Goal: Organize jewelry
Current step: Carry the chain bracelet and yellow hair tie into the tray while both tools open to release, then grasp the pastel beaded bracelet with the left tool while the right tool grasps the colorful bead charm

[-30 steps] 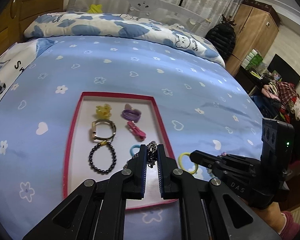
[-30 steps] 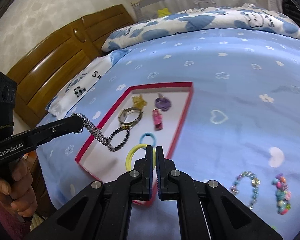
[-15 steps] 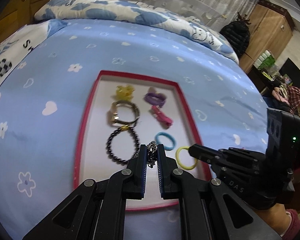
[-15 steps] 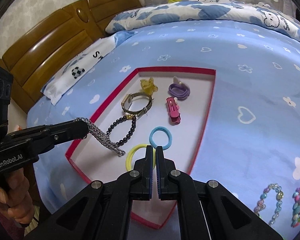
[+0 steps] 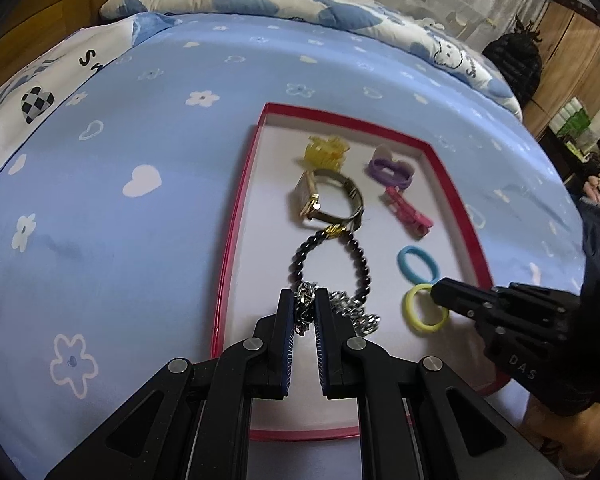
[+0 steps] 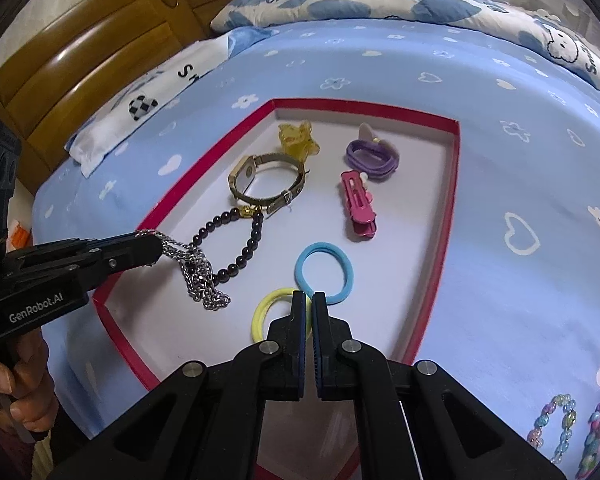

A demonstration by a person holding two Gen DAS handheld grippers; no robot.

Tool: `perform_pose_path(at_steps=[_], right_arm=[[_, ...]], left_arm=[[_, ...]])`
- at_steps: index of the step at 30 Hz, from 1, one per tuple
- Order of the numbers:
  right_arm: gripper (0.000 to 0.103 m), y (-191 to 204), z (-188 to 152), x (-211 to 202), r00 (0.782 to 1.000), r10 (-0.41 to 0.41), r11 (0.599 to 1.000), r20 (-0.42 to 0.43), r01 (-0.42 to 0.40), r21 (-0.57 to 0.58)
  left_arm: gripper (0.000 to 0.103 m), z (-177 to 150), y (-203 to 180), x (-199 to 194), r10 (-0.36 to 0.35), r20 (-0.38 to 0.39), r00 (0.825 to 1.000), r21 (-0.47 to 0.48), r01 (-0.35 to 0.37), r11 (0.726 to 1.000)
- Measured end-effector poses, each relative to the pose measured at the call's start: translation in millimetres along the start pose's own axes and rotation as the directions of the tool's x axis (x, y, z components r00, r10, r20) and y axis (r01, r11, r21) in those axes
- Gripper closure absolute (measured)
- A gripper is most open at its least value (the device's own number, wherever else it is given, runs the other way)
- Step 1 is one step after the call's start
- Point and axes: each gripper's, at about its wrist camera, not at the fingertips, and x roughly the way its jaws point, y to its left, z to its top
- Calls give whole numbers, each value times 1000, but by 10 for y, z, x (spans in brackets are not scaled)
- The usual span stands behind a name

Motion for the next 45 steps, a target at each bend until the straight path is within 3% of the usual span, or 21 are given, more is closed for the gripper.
perform_pose_path(at_steps=[11,14,17,21,25,33,45], right_arm=[[95,-25,-18,21,1000,20,1000,-5,-20,13],[91,-45,-18,-21,1000,30,999,8,-31,28],[78,-66,-22,-97,999,42,998,30,-44,46],[77,-108,-52,-270,996,48,996,76,-53,70],[67,-196,-125,-520,989,42,993,140,-57,104],[59,-505,-382,-1011,974,-23,981,225,-21,191],[55,-1137,-889,-1509,949,-172,932,265,70,356]], left_arm=[[93,2,7,43,14,-22,1000,2,-14,1000],[82,1,24,7,18,-15,1000,-3,-18,1000],[81,-6,11,-64,17,2,1000,-2,-17,1000],[79,-25,-20,-180,5,32,999,-14,-4,1000],[62,-76,-53,-288,-24,59,998,-36,27,999],[57,-179,-229,-426,-104,73,992,-35,107,994],[50,-319,-655,-516,-155,44,987,46,153,987]])
